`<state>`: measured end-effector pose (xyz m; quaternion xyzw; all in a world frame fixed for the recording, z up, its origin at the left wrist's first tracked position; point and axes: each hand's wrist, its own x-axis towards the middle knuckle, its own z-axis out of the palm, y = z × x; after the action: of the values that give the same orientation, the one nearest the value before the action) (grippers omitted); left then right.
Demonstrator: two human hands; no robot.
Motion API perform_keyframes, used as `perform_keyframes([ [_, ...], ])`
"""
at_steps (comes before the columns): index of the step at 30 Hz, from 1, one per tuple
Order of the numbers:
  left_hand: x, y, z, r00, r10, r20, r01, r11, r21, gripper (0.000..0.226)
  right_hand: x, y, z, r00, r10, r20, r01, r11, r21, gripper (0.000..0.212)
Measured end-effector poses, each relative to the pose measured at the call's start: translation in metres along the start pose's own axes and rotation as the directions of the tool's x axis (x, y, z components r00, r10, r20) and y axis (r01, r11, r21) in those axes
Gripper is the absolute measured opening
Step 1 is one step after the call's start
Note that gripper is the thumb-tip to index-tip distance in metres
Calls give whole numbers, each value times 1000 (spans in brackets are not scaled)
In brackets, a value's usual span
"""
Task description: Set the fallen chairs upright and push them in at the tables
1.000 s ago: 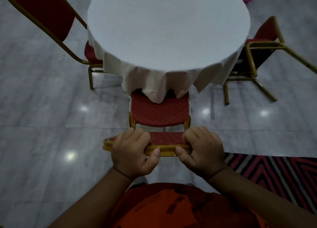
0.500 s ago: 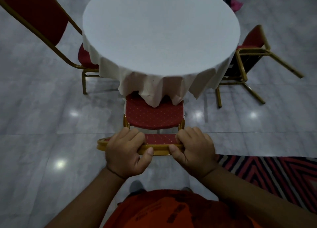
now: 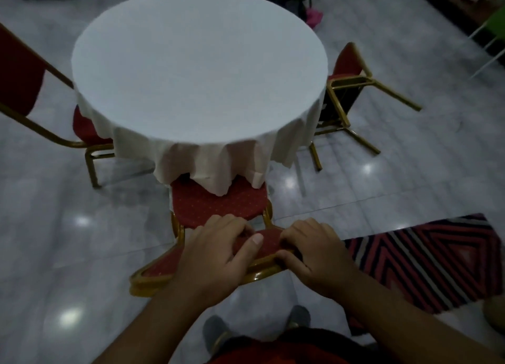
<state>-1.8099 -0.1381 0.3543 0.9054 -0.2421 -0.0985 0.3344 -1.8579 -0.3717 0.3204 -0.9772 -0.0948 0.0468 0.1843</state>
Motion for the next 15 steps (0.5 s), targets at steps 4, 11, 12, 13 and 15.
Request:
perform_keyframes([
  [4,67,46,27,992,98,84,-96,995,-32,46,-20,51,-16,975,188,121,-181,981,-62,58],
  [11,189,137,145,956,152,252,-180,979,91,61,-49,184,-68,836,547,36,-546,837,-36,57],
  [12,206,151,163,951,148,273,-186,976,118,64,-56,205,-80,819,573,30,-572,819,-39,56],
  [13,222,165,181,944,143,296,-191,972,140,66,-63,227,-91,798,603,24,-602,798,-36,56],
  [15,253,193,212,933,124,338,-187,969,162,68,-75,270,-110,759,651,31,-650,759,-33,58],
])
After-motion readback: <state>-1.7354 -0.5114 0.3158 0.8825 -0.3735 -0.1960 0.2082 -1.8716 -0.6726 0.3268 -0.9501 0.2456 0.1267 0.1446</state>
